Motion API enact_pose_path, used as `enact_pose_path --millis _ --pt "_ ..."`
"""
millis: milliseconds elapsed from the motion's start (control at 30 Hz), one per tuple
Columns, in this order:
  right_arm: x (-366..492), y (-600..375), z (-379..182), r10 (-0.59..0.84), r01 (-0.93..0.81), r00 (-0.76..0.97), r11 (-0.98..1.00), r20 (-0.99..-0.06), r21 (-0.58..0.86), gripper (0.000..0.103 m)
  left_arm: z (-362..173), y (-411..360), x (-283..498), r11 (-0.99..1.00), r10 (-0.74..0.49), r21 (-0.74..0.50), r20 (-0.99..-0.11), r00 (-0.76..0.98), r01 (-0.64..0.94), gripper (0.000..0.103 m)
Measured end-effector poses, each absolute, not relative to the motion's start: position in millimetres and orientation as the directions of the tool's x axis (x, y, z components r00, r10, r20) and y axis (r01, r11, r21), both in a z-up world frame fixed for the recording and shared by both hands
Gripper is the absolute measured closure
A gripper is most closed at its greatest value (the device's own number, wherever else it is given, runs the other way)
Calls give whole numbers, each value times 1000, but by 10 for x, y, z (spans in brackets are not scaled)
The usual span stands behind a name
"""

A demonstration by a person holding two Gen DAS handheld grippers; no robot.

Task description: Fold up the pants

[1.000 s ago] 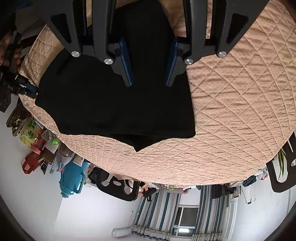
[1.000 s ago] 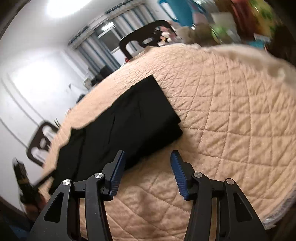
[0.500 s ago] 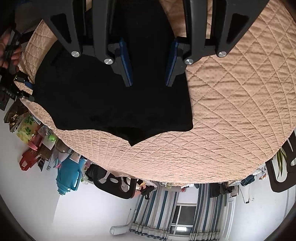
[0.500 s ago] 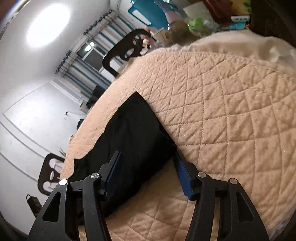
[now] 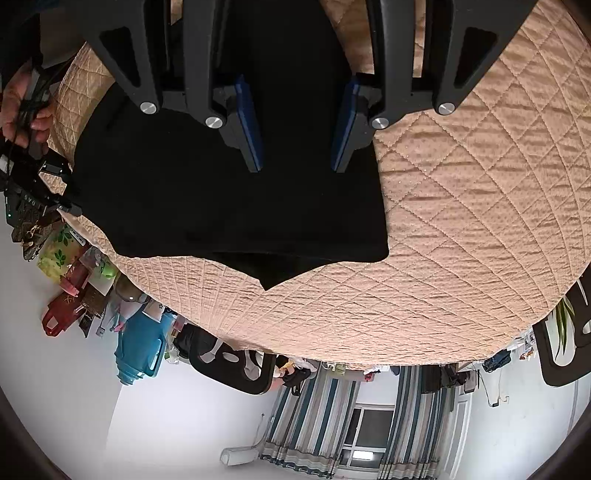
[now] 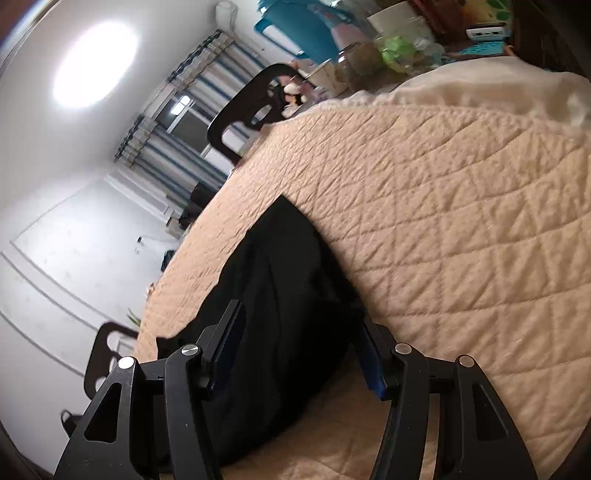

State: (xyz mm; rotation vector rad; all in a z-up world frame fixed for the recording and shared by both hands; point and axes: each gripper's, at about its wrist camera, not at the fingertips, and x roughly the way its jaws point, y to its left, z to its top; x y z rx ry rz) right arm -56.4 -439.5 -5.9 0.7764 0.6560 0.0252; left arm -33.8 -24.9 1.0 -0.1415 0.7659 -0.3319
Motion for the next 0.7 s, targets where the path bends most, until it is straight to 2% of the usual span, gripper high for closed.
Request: enact_pose_path --millis 33,100,167,433,700 --pt "-552 -4362 -56 250 204 801 741 -544 640 51 11 -249 -340 939 -344 -244 -656 672 242 62" --pt "-483 -4390 -94 247 211 796 742 -552 636 71 9 -247 -338 939 -343 -243 -656 672 243 62" --pt "-401 -4426 -112 246 216 793 743 -558 634 77 15 -251 -338 942 -336 -235 -657 674 241 62" --pt "-333 -4122 433 304 38 828 808 -472 587 81 95 -128 -389 955 -291 -233 -637 713 182 62" --pt "-164 -3196 970 512 -285 778 804 -364 521 81 89 118 -434 966 -233 -239 -634 737 100 62"
